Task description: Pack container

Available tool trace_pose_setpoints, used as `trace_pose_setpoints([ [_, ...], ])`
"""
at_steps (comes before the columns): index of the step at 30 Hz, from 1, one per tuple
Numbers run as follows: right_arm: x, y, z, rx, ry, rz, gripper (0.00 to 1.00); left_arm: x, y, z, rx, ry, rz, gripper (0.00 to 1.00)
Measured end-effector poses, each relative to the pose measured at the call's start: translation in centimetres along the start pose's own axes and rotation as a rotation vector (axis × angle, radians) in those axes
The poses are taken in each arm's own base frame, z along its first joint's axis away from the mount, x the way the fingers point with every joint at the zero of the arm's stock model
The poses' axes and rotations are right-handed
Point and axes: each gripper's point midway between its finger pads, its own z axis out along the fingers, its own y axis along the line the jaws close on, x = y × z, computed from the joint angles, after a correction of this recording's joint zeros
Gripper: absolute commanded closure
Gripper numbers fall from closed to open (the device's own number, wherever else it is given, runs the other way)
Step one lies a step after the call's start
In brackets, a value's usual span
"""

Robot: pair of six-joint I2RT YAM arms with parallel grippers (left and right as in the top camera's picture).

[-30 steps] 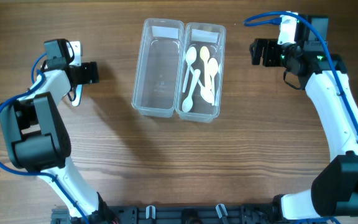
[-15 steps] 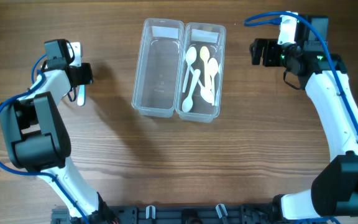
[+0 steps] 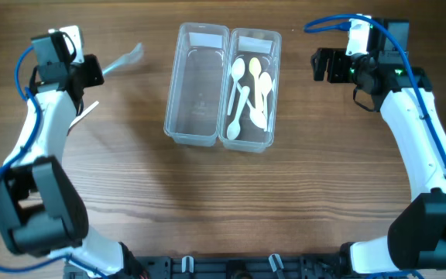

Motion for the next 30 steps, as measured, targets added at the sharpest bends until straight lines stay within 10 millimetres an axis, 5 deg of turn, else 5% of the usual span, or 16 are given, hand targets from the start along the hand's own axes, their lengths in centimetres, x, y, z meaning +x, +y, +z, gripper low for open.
trace_pose_setpoints([
  [3,0.0,0.0,0.0,0.000,0.000,0.000,0.00,-1.3,-2.4,-2.6,0.059,-0.035,0.007,0.94],
  [4,0.0,0.0,0.0,0.000,0.000,0.000,0.00,-1.3,-3.2,-3.1,0.075,-0.031,0.010,0.84],
  [5,0.0,0.0,0.0,0.000,0.000,0.000,0.00,-1.4,-4.4,-3.6,0.097,-0.032,0.021,0.61],
  [8,0.0,0.0,0.0,0.000,0.000,0.000,0.00,-1.4,-8.1,-5.1,0.166,-0.038,0.054,0.34],
  [9,0.0,0.0,0.0,0.000,0.000,0.000,0.00,-1.2,-8.9,-5.3,0.182,-0.033,0.069,0.33],
  [10,0.0,0.0,0.0,0.000,0.000,0.000,0.00,-0.9,-9.5,-5.4,0.193,-0.019,0.067,0.31],
  [12,0.0,0.0,0.0,0.000,0.000,0.000,0.00,0.3,-9.7,-5.5,0.196,0.027,0.066,0.04],
  [13,0.0,0.0,0.0,0.000,0.000,0.000,0.00,0.6,-9.6,-5.5,0.192,0.039,0.066,0.01],
  [16,0.0,0.0,0.0,0.000,0.000,0.000,0.00,2.4,-8.0,-5.4,0.117,0.117,0.049,0.01],
  [23,0.0,0.0,0.0,0.000,-0.002,0.000,0.00,4.8,-0.5,-5.8,-0.153,0.223,0.024,0.03],
  [30,0.0,0.0,0.0,0.000,-0.002,0.000,0.00,7.5,3.4,-4.5,-0.212,0.323,0.108,0.00],
])
